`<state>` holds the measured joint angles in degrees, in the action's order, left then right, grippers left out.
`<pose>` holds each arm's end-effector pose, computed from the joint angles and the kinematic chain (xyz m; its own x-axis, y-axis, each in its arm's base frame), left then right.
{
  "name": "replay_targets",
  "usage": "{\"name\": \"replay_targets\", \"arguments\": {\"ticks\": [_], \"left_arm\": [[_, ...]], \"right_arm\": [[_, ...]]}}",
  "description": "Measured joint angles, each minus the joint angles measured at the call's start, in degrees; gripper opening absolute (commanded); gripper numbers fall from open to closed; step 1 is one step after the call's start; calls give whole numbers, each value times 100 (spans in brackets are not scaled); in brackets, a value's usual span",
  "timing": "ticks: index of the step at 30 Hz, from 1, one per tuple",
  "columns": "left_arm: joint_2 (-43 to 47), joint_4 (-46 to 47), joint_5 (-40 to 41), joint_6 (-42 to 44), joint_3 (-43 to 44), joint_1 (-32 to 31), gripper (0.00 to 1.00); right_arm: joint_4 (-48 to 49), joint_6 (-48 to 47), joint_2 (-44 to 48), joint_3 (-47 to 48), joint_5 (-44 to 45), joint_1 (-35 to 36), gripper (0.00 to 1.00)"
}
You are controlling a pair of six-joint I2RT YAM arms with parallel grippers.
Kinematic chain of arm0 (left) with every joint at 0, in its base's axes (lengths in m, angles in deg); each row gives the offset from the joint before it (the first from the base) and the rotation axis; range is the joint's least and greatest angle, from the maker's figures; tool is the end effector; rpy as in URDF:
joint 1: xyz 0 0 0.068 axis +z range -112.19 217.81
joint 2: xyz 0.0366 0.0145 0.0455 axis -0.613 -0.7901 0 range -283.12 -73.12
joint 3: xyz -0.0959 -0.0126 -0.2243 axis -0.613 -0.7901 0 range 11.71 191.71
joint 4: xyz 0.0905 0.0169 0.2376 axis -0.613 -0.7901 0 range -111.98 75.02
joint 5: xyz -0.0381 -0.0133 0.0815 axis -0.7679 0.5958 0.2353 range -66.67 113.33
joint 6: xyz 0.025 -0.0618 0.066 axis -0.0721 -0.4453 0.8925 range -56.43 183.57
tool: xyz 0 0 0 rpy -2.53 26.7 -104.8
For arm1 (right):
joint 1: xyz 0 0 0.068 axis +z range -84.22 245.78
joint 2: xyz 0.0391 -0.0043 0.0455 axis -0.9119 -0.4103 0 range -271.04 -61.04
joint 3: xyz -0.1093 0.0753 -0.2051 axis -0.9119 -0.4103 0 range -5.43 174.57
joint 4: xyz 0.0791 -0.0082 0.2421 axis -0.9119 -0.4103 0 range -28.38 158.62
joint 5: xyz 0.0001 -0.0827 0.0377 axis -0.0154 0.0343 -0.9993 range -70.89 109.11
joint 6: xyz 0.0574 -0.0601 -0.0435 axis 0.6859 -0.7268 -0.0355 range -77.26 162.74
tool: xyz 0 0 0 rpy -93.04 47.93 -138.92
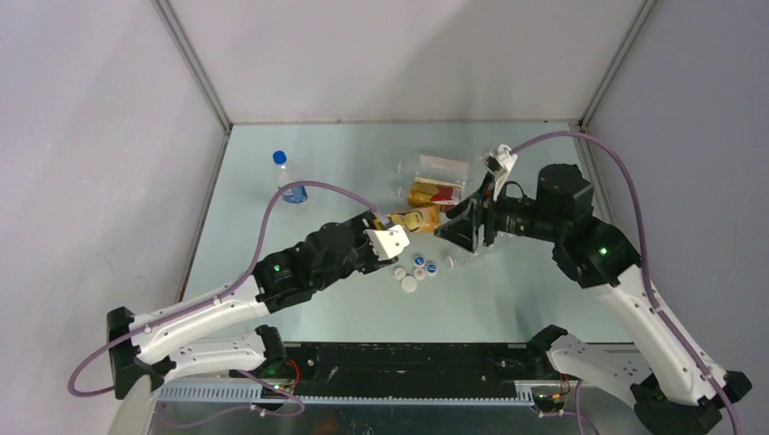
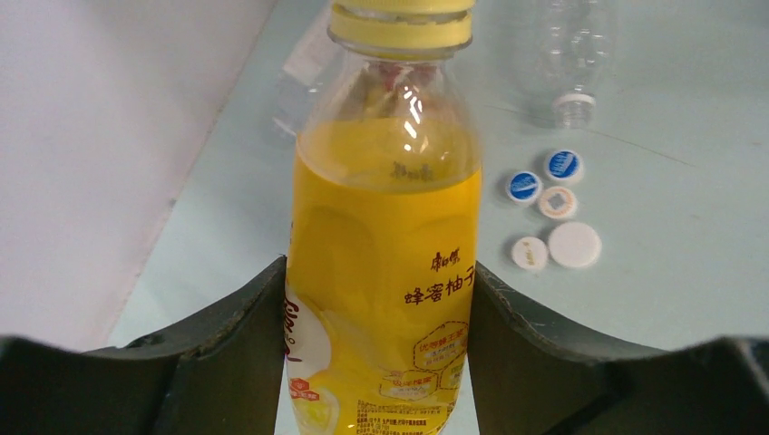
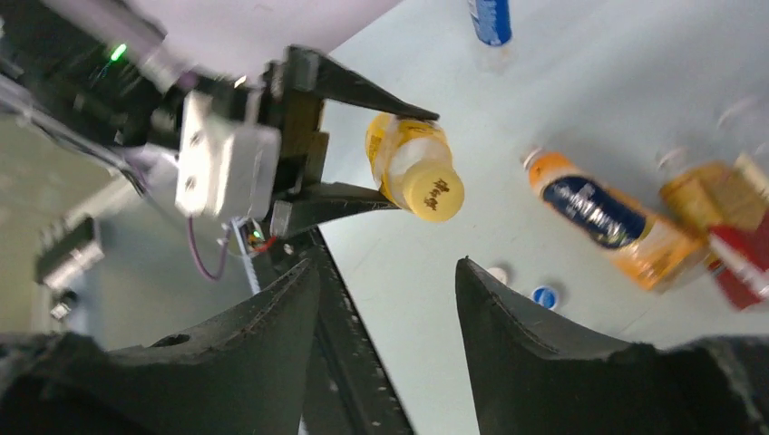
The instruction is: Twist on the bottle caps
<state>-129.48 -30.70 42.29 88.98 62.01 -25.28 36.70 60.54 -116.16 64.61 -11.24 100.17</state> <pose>0.1496 -0.2337 0.2861 0.1516 0.5979 -0.7871 0.7103 0.4878 0.5074 0.1746 0.1714 0.3821 -0.5007 -0.0230 -0.8653 -0.7699 0.4687 0.4331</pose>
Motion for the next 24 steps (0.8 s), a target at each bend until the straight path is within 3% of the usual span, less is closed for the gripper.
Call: {"name": "replay_targets", "arguments": {"ticks": [6,14,24], "left_arm": [[160,-557,-1478,-210,44,487,0],[-107,-1176,-2927,-203,459,590,0],[-411,-1375,-3580,-214,678,590,0]], "right_arm": [[-286,-2385,339,0,-688,146,63],[-1034,-5206,348,0,-1019,433,63],[-1475,-6555,116,0,-1110,697,57]]}}
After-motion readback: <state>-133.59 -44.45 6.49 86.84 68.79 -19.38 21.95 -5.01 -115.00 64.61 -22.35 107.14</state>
